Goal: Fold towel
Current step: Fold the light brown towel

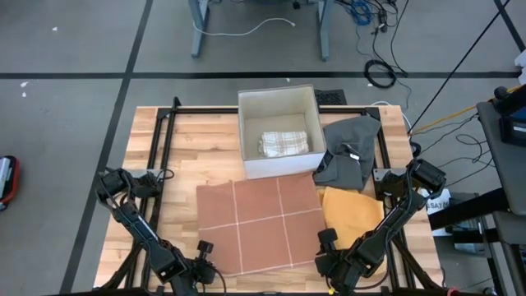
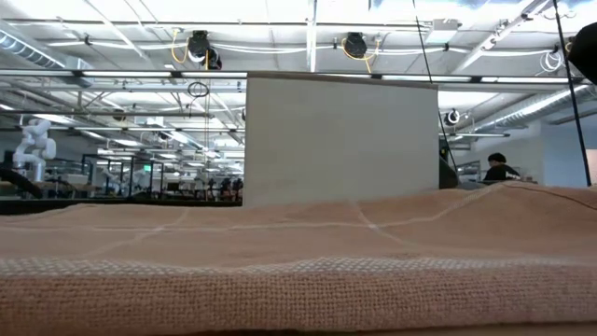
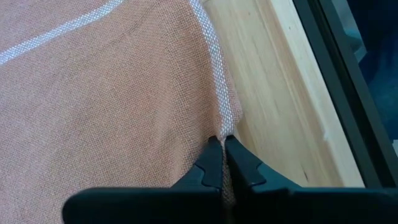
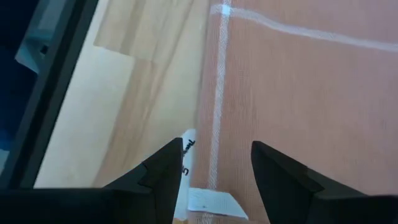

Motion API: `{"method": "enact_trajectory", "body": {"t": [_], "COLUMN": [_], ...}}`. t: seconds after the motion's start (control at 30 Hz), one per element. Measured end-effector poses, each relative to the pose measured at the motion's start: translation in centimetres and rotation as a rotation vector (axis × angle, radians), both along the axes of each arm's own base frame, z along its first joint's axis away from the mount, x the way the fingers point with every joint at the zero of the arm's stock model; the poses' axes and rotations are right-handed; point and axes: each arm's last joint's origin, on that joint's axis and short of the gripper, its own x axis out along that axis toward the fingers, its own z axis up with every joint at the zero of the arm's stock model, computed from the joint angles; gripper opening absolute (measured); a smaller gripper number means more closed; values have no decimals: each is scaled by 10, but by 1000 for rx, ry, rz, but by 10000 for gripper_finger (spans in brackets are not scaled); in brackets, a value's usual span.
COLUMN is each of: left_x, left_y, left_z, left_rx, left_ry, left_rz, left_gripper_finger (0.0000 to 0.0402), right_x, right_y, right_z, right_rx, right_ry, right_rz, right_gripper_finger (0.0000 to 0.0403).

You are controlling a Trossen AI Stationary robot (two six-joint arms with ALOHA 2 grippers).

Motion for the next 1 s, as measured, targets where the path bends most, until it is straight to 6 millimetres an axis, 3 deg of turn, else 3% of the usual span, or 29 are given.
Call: {"method": "enact_trajectory", "body": {"t": [0.27,0.5,0.7,1.0], "left_x": [0,0,0,0], "left_y": [0,0,0,0], "left_z": [0,0,0,0], "left_rx": [-1,-2,-2,-1], "left_ry": [0,0,0,0], "left_rz": [2,3,3,1], "left_gripper_finger": [1,1,1,1], "right_x": [0,2,3,5], "right_y": [0,2,-4,-6], "right_z": [-2,-20,-23,-23], "right_rx": [-4,-20,-55,-72], "right_ry": [10,81,106,111], "right_rz": [-5,16,-20,23], "right_gripper_finger": [163,141,123,8]}}
